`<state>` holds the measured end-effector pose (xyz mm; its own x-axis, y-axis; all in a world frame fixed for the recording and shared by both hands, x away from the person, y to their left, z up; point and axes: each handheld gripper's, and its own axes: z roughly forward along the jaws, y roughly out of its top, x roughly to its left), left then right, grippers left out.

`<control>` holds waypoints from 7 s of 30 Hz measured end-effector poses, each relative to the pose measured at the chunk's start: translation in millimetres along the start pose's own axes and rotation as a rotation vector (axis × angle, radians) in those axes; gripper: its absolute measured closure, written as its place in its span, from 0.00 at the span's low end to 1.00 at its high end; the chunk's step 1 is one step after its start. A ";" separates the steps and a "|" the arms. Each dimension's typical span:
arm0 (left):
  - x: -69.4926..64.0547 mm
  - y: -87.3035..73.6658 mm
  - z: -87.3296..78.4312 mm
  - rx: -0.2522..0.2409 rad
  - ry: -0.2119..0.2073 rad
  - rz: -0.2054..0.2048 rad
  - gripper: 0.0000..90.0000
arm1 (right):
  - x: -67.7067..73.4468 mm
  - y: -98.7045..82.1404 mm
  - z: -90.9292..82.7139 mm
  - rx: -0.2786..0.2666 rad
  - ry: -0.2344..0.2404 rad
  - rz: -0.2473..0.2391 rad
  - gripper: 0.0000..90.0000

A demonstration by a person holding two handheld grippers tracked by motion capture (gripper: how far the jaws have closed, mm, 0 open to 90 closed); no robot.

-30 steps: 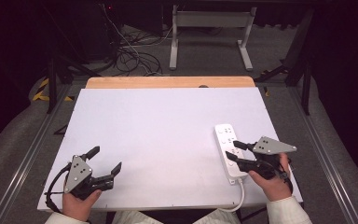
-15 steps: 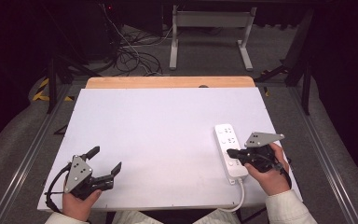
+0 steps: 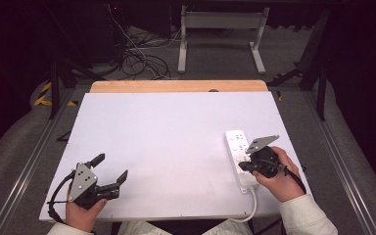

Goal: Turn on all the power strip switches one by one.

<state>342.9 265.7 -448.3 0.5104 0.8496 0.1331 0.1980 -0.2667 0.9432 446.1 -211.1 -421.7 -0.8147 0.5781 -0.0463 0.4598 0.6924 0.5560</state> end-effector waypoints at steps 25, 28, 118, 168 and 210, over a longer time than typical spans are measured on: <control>0.3 0.0 0.4 0.006 0.004 0.003 0.15 | -4.7 1.8 12.7 0.113 0.027 0.008 1.00; 0.4 0.0 0.3 0.006 0.004 0.004 0.15 | -5.3 1.8 12.9 0.113 0.033 0.012 1.00; 0.4 -0.2 0.2 0.006 0.012 -0.002 0.15 | -26.7 10.2 14.2 -0.071 -0.010 0.091 1.00; -0.2 -0.4 -0.5 0.009 0.012 0.002 0.15 | -23.2 13.7 33.0 0.041 -0.046 0.107 1.00; 0.2 -0.2 -0.7 0.005 0.019 -0.002 0.15 | -21.1 17.8 -1.8 -0.135 -0.037 0.070 1.00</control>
<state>342.3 266.2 -448.2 0.4937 0.8588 0.1367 0.2035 -0.2669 0.9420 470.9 -211.7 -409.3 -0.7673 0.6404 -0.0329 0.4612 0.5868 0.6655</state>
